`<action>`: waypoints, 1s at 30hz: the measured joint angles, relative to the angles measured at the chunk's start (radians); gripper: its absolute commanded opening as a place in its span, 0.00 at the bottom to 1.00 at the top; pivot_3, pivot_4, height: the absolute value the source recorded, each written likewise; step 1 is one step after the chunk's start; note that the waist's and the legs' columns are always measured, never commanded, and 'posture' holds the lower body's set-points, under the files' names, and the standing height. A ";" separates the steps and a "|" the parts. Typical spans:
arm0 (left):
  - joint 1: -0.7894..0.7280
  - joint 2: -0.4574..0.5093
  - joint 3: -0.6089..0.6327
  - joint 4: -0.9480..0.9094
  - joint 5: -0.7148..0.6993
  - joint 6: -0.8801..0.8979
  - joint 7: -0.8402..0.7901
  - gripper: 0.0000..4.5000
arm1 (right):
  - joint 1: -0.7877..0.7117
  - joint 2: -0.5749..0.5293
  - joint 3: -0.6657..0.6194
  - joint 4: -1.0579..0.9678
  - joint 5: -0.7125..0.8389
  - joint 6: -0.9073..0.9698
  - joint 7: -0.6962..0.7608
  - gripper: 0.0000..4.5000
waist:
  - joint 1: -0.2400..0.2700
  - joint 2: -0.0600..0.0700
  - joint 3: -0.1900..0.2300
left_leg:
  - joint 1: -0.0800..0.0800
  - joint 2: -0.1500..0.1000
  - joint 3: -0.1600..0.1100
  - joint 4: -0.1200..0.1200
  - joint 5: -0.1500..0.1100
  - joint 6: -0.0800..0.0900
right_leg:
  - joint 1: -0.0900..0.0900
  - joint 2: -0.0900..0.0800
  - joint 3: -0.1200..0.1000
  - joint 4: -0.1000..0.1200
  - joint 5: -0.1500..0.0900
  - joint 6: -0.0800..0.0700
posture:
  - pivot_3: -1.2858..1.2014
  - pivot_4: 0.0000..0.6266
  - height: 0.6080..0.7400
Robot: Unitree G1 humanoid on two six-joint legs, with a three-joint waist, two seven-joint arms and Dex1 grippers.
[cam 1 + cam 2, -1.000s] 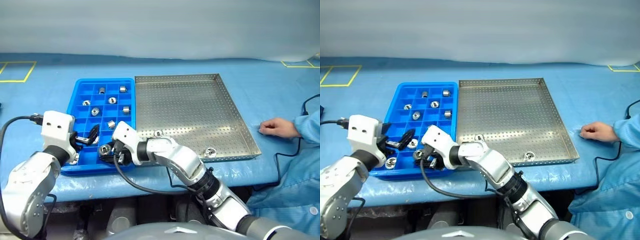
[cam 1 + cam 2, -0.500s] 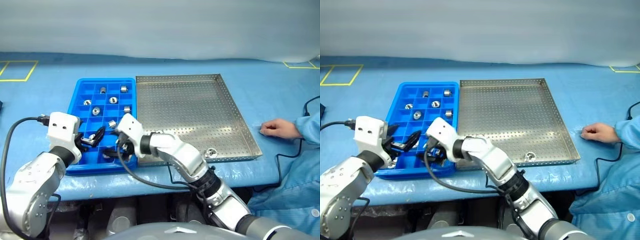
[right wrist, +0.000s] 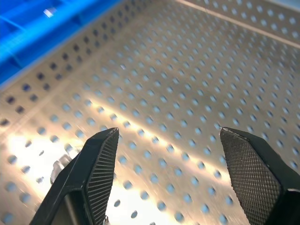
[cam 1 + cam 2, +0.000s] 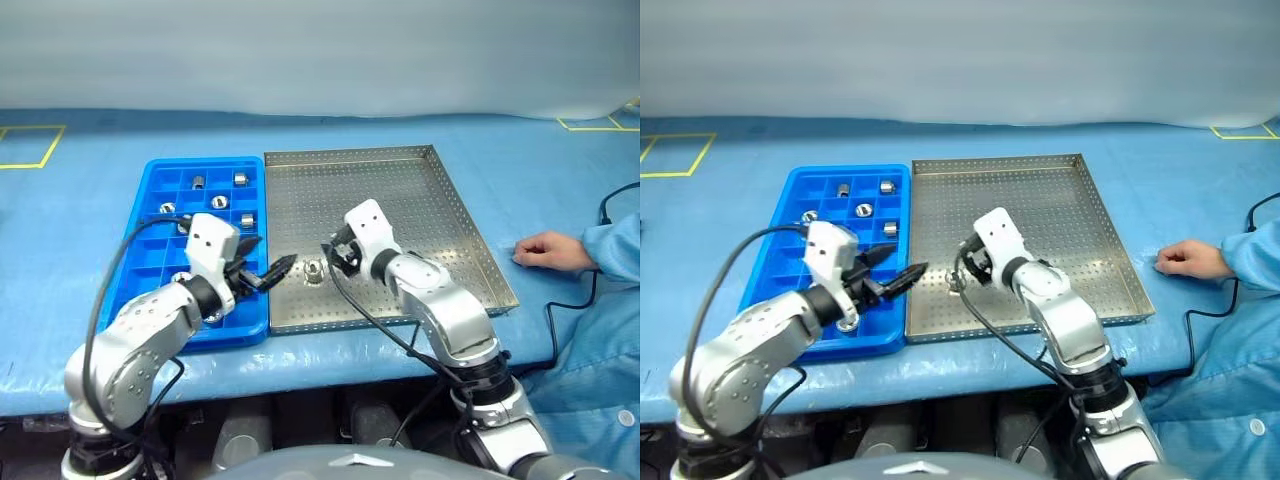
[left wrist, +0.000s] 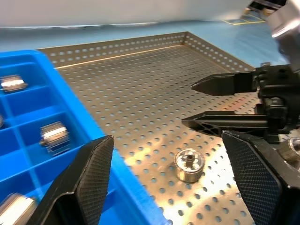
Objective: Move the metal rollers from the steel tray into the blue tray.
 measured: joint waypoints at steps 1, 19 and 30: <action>-0.008 0.009 -0.026 0.016 0.005 -0.007 -0.015 0.90 | 0.013 -0.017 -0.009 -0.023 0.002 0.034 0.001 0.80 | -0.004 0.000 0.000 | -0.001 0.000 0.000 0.000 0.000 0.000 | 0.000 0.000 0.000 0.000 0.000 0.000 | 0.50 0.24 1.00; -0.037 -0.012 -0.223 0.121 0.071 -0.156 -0.052 0.90 | -0.121 0.005 -0.389 -0.075 0.229 0.596 -0.108 0.80 | -0.064 0.001 0.000 | -0.001 -0.003 0.000 0.001 -0.001 0.003 | 0.000 -0.002 0.006 -0.001 0.002 0.005 | 0.48 0.24 1.00; 0.008 -0.057 -0.243 0.127 0.095 -0.187 -0.020 0.90 | -0.145 -0.353 -0.337 0.106 0.931 0.596 -0.459 0.80 | -0.075 0.001 0.000 | 0.000 -0.002 0.001 0.000 -0.002 0.004 | 0.000 0.000 0.009 -0.001 -0.001 0.009 | 0.48 0.24 1.00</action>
